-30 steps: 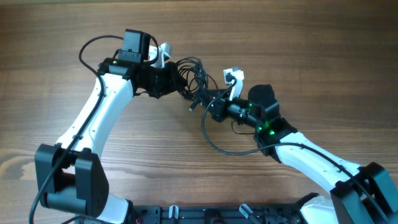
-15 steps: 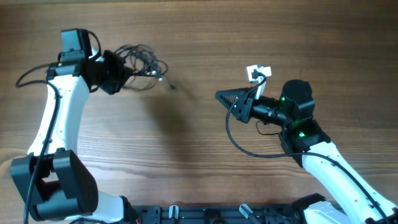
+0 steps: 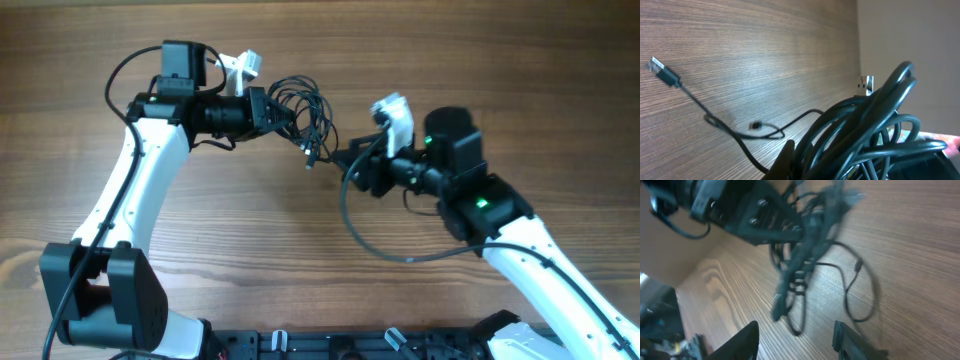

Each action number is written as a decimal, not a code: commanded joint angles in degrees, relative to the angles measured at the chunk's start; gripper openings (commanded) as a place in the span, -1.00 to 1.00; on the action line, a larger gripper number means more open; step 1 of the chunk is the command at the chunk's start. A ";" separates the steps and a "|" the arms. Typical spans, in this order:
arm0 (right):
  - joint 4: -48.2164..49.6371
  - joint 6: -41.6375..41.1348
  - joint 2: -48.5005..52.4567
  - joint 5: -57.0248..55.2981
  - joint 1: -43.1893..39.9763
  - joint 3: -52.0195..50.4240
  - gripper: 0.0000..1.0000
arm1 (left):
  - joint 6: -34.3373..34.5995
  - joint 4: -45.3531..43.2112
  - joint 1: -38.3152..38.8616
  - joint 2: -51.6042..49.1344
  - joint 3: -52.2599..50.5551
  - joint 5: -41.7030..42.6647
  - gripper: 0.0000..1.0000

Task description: Untangle cables

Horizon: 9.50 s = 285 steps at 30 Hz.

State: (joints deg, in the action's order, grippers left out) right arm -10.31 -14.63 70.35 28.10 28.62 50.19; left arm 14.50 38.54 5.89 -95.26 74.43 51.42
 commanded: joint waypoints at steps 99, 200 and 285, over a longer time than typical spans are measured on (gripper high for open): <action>32.57 -32.96 25.81 39.78 -3.37 3.69 -0.91 | 24.57 -4.04 0.28 -0.31 0.79 -34.10 -0.92; 10.29 -9.49 11.54 -13.60 -6.21 3.76 0.61 | -4.04 -1.84 9.62 -0.09 0.79 -15.04 -0.92; 10.93 0.46 19.43 10.32 -15.39 3.72 0.99 | 3.74 -7.45 1.88 12.39 0.79 1.03 -0.92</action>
State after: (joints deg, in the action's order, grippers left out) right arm 0.14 -15.07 91.07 47.44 9.58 53.95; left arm 19.59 31.46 7.62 -83.31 74.15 52.53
